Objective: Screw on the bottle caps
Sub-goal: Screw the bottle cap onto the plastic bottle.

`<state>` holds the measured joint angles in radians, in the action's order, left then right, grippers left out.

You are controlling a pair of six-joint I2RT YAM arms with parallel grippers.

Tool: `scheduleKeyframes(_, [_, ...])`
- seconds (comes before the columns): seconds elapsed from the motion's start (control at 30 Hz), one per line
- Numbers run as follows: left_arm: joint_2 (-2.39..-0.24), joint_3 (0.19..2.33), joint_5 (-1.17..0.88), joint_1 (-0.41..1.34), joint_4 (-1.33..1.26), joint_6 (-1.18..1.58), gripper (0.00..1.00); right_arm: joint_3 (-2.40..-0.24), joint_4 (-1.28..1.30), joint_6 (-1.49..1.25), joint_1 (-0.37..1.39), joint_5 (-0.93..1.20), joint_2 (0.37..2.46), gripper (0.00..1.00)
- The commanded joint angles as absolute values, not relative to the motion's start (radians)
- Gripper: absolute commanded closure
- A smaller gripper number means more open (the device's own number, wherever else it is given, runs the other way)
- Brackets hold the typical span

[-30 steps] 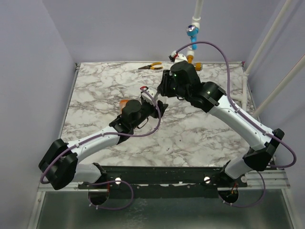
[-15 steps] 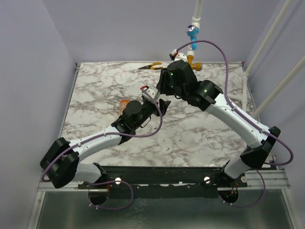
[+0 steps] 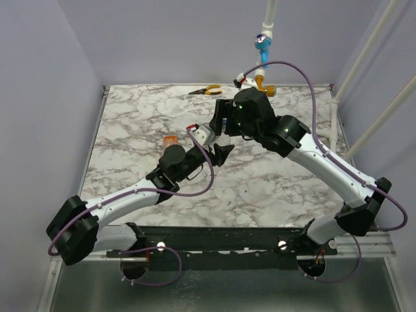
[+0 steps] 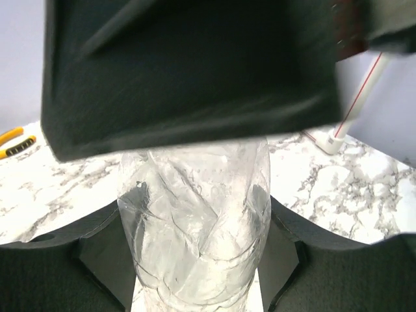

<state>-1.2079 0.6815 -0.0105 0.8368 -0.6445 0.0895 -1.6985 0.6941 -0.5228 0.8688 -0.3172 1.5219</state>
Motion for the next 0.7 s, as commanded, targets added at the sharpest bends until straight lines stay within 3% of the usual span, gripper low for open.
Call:
scheduleKeyframes(0.0, [-1.175,0.646,-0.094,0.803,-0.648,0.153,0.73,-1.641,0.622,-0.494,0.87,-0.26,1.441,0.21])
scheduleKeyframes(0.47, [-1.151,0.618,-0.215,0.779,-0.641,0.182,0.73,-1.523,0.544,-0.403,0.87,-0.088,1.318,0.09])
scheduleKeyframes(0.67, [-1.127,0.607,-0.356,0.75,-0.641,0.216,0.73,-1.482,0.519,-0.325,0.859,-0.029,1.241,0.04])
